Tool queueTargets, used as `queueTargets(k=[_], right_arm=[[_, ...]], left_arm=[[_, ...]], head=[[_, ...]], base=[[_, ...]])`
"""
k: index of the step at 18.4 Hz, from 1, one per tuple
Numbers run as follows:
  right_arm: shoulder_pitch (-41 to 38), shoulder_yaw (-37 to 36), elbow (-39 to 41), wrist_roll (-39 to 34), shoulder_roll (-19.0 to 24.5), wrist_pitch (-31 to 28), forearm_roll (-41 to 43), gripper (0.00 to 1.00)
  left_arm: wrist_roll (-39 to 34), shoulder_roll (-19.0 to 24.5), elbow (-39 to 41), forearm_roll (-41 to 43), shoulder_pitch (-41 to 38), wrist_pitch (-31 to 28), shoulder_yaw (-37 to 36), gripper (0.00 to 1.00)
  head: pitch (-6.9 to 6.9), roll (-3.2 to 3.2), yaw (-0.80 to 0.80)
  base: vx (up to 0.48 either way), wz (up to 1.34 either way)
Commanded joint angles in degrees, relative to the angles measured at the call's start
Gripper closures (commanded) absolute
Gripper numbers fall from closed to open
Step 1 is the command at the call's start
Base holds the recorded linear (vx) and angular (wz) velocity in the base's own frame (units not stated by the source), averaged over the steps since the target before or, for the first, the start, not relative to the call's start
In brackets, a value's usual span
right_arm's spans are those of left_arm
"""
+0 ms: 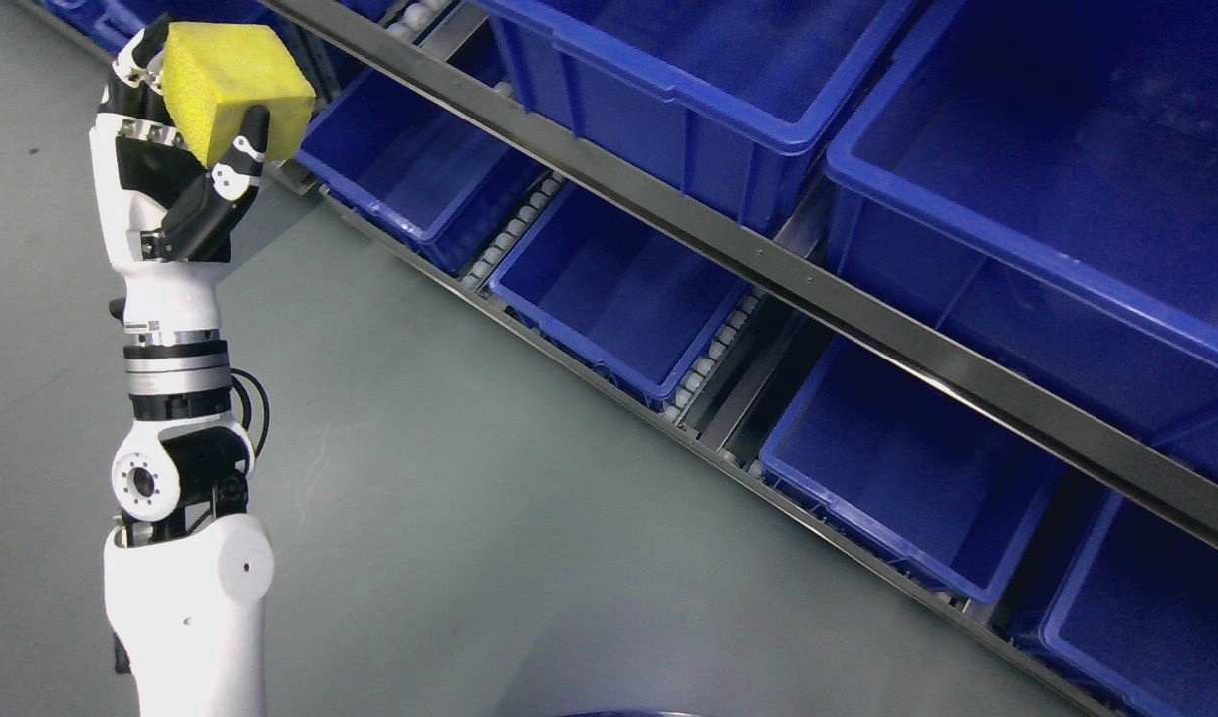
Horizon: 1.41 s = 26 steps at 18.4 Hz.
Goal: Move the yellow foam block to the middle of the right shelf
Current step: 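Move the left hand over a middle-shelf blue bin and release the cube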
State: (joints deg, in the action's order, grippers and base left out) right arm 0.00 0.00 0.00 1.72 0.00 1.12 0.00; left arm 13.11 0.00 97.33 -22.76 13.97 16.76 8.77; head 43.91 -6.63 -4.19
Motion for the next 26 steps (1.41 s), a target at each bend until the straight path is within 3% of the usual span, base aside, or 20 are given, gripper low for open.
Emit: queueTargets(k=[1, 5, 8, 13, 14, 18, 22, 24, 26], right_arm=[[-1.32, -0.70, 1.00, -0.05, -1.00, 0.02, -0.18, 0.00], [-1.40, -0.70, 1.00, -0.05, -1.00, 0.02, -0.18, 0.00], [-1.32, -0.70, 1.00, -0.05, -1.00, 0.02, -0.18, 0.00], [-1.32, -0.70, 1.00, -0.05, -1.00, 0.02, -0.18, 0.00], [-1.40, -0.70, 1.00, -0.05, -1.00, 0.02, -0.18, 0.00], [-1.40, -0.70, 1.00, -0.05, -1.00, 0.02, -0.18, 0.00], [-1.40, -0.70, 1.00, -0.05, -1.00, 0.02, -0.18, 0.00], [-1.40, -0.70, 1.00, -0.05, -1.00, 0.02, -0.18, 0.00], [-1.40, -0.70, 1.00, -0.05, -1.00, 0.02, -0.18, 0.00]], left_arm=[[0.16, 1.00, 0.22, 0.00, 0.62, 0.03, -7.18, 0.60], [0.16, 1.00, 0.31, 0.00, 2.46, -0.23, -9.91, 0.60], [0.16, 1.00, 0.31, 0.00, 8.24, -2.59, -9.74, 0.60], [2.34, 1.00, -0.04, 0.17, 20.28, -16.45, -10.00, 0.60], [4.71, 3.05, -0.47, 1.22, 22.92, -20.41, -10.35, 0.60], [10.42, 8.78, -3.72, 12.10, 28.83, -31.24, -13.33, 0.60], [18.34, 9.67, -5.40, 23.01, 28.93, -35.30, -14.57, 0.59], [19.58, 9.76, -5.40, 24.87, 28.13, -35.39, -14.92, 0.54], [19.67, 9.75, -5.40, 25.66, 28.13, -35.39, -15.80, 0.29]], head=[[0.00, 0.00, 0.00], [0.00, 0.00, 0.00], [0.00, 0.00, 0.00], [0.00, 0.00, 0.00], [0.00, 0.00, 0.00], [0.00, 0.00, 0.00], [0.00, 0.00, 0.00], [0.00, 0.00, 0.00], [0.00, 0.00, 0.00]], base=[[0.256, -0.49], [0.225, -0.46], [0.190, -0.37], [0.123, -0.22], [0.095, -0.15], [0.069, -0.11], [0.041, -0.05], [0.027, -0.02], [0.020, -0.03]])
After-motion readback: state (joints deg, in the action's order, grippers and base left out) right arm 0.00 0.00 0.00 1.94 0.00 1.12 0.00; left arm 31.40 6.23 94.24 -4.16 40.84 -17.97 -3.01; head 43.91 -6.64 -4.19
